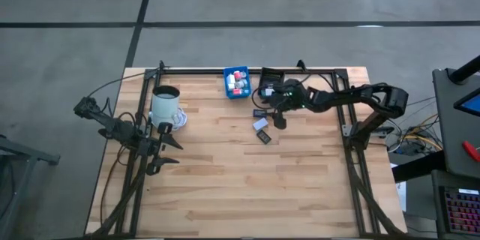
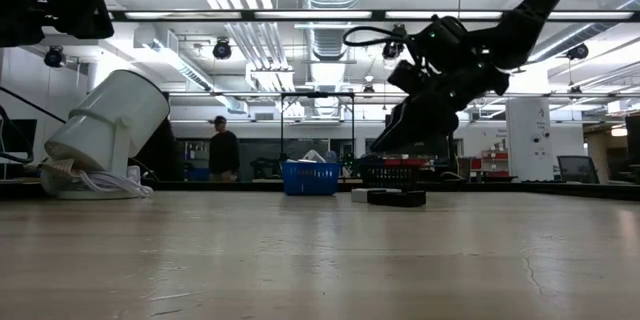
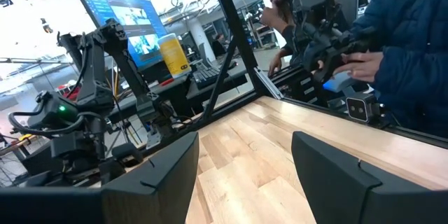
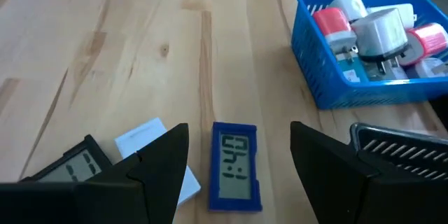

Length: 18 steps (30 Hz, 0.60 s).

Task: Pick & Place Office items
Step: Put the purple digital clock into the black basket

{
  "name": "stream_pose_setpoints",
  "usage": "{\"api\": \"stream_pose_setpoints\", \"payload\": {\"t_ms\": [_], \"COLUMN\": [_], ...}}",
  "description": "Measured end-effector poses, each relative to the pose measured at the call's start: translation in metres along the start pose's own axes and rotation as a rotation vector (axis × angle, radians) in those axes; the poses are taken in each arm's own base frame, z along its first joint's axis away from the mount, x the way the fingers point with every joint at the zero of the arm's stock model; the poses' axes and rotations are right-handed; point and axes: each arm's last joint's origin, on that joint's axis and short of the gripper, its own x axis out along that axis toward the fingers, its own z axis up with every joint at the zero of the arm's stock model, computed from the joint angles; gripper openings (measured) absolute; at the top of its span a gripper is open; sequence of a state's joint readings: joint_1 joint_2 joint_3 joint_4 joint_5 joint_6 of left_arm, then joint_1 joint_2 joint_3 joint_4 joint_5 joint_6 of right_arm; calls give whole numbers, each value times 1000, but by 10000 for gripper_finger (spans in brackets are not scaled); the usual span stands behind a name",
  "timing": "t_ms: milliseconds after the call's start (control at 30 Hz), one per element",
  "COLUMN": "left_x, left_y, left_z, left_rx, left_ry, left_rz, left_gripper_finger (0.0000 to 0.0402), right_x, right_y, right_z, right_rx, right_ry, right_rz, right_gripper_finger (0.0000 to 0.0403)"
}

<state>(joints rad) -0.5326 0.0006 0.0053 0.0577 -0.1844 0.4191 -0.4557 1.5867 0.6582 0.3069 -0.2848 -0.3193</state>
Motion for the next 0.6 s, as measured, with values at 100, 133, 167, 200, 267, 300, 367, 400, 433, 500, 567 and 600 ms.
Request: {"api": "stream_pose_setpoints", "payload": {"t_ms": [100, 133, 167, 200, 267, 300, 367, 400, 433, 500, 567, 600], "left_x": [0, 0, 0, 0, 0, 0, 0, 0, 0, 0, 0, 0], "left_y": [0, 0, 0, 0, 0, 0, 0, 0, 0, 0, 0, 0], "left_z": [0, 0, 0, 0, 0, 0, 0, 0, 0, 0, 0, 0], "left_rx": [0, 0, 0, 0, 0, 0, 0, 0, 0, 0, 0, 0], "left_ry": [0, 0, 0, 0, 0, 0, 0, 0, 0, 0, 0, 0], "left_rz": [0, 0, 0, 0, 0, 0, 0, 0, 0, 0, 0, 0], "left_gripper_finger": [234, 234, 234, 234, 234, 234, 234, 234, 234, 234, 234, 234], "right_x": [0, 0, 0, 1, 6, 9, 18, 21, 24, 27, 29, 30], "right_y": [0, 1, 1, 1, 2, 2, 2, 2, 1, 0, -2, -2], "right_z": [-3, -4, -4, -5, -8, -11, -16, -19, -20, -18, -15, -16], "right_rx": [9, 9, 10, 11, 19, 27, 36, 35, 31, 27, 25, 25], "right_ry": [0, -2, 0, 1, 4, 9, 25, 32, 26, 2, -5, -1], "right_rz": [-24, -25, -25, -24, -21, -18, -8, -5, -5, -12, -15, -16], "right_gripper_finger": [244, 244, 244, 244, 244, 244, 244, 244, 244, 244, 244, 244]}}
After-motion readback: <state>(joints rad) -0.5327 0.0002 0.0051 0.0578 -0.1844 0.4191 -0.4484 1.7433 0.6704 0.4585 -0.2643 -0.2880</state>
